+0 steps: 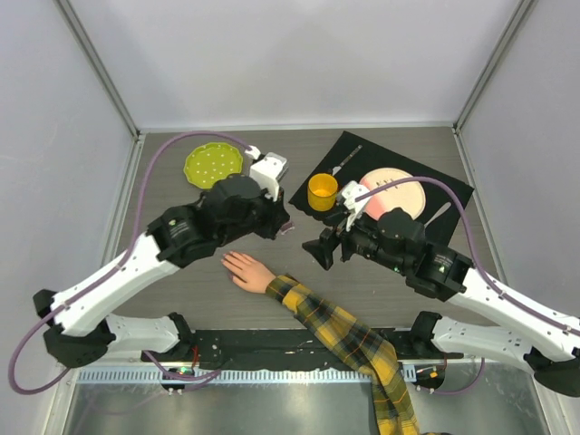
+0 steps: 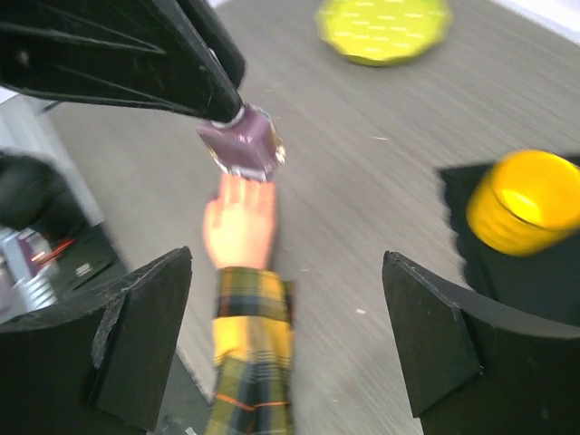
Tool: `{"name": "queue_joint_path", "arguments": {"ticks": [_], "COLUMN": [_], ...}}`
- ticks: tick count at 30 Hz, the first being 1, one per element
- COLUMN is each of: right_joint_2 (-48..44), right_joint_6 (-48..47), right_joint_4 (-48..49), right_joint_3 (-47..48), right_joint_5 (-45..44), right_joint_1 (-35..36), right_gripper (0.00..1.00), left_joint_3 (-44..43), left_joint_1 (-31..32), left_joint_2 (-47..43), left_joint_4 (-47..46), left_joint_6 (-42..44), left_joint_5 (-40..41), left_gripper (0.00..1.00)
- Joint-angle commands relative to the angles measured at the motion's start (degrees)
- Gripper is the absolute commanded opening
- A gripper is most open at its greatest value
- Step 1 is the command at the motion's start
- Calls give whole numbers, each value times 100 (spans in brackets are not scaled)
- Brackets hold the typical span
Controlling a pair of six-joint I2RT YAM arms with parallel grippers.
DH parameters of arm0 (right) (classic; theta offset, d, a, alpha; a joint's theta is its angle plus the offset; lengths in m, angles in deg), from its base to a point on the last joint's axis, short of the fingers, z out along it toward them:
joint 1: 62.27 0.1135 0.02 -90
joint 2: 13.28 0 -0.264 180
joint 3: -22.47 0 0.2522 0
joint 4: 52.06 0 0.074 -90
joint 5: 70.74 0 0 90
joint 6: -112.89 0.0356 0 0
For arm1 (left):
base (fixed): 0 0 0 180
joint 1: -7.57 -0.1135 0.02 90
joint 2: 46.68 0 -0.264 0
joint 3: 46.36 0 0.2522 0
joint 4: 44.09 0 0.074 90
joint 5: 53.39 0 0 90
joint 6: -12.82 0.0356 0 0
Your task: Paint the nails
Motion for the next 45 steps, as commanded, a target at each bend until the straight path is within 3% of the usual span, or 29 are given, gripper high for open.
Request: {"name": "queue_joint_path", "arguments": {"ticks": [1,5,9,14,23,45], "right_joint_2": [-459,-706,-873,-987,-1084,-1277], "right_joint_6": [393,481,551,569,569,551], "right_joint_4": [80,80,45,19,10,247], "right_joint_3": [-304,-576,-700,-840,-893,-1034], "right_joint_5": [-1650,-1959,-1995,-2082,-2118,-2021], "right_joint_1": [2,2,2,2,2,2], "right_gripper": [90,90,90,90,90,90], "left_joint_3": [30,-39,-619,-884,-95,426], "left_joint_1": [-19,-28,-45,-116,-361,-608], "left_joint_2": [828,1838,2911,3851,3853,4178], "left_joint_4": [-586,-868,68,460,-401,-394], "left_joint_6": [-378,-1001,-2529,-4121,-4439,-5231], "left_joint_5": [1944,3245,4360,4338,3864,3617], "left_gripper": [0,0,0,0,0,0]}}
